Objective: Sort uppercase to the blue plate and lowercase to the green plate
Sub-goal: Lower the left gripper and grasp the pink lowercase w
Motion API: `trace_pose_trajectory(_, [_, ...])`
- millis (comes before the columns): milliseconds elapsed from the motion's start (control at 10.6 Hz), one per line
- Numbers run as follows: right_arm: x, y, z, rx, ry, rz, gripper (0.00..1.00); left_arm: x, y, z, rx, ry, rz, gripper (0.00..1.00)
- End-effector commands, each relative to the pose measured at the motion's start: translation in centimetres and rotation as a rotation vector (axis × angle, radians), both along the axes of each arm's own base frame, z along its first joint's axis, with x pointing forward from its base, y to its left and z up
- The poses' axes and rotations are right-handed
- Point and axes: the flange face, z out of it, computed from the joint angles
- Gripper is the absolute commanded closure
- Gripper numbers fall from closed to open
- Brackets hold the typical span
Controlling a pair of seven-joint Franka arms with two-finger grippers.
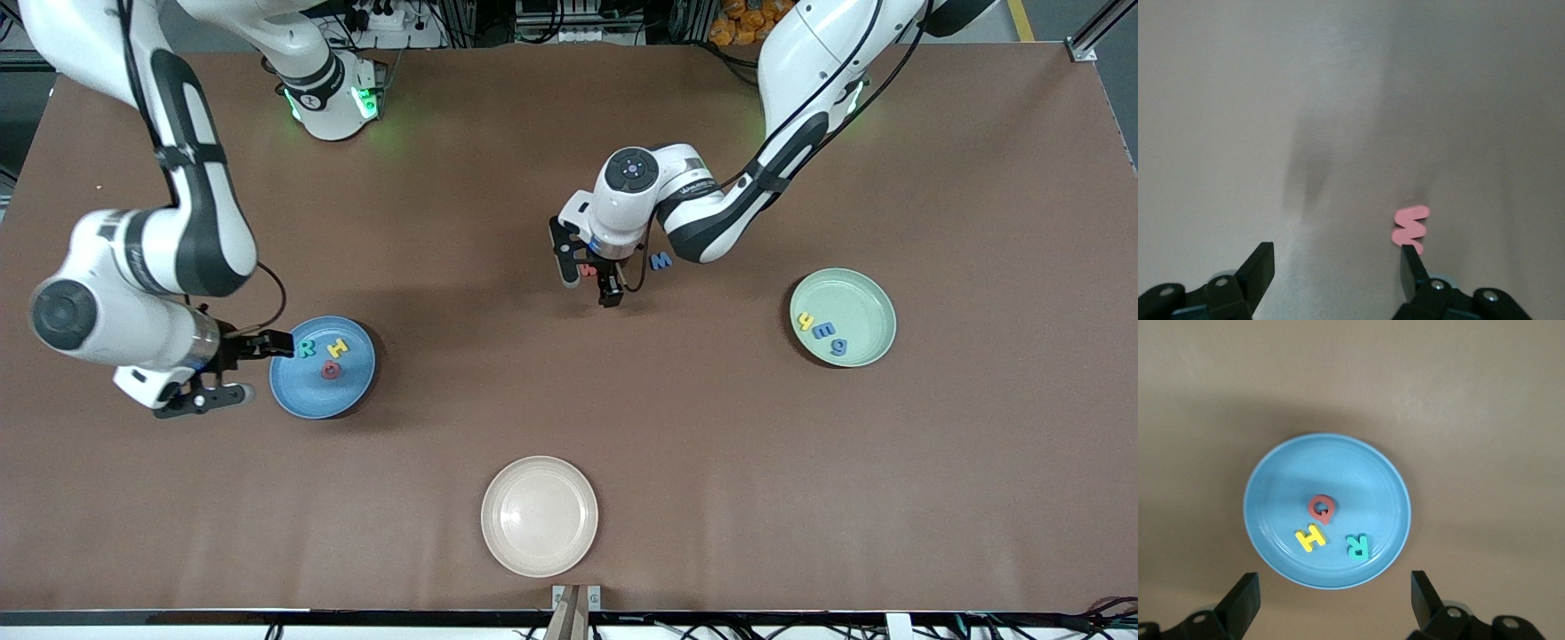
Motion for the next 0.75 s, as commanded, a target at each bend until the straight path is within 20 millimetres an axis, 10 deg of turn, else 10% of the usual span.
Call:
trace_pose_trajectory(0, [-1.2, 0.0, 4.4, 0.048, -0.051, 0.004, 0.0, -1.1, -1.2, -0.3, 0.001, -0.007, -0.068, 0.15])
trace_pose_trajectory(660, [-4.2, -0.5, 13.4, 0.078, -0.081, 0.006, 0.0, -3.7, -1.8, -1.9, 0.026, 0.013, -0.042, 0.18])
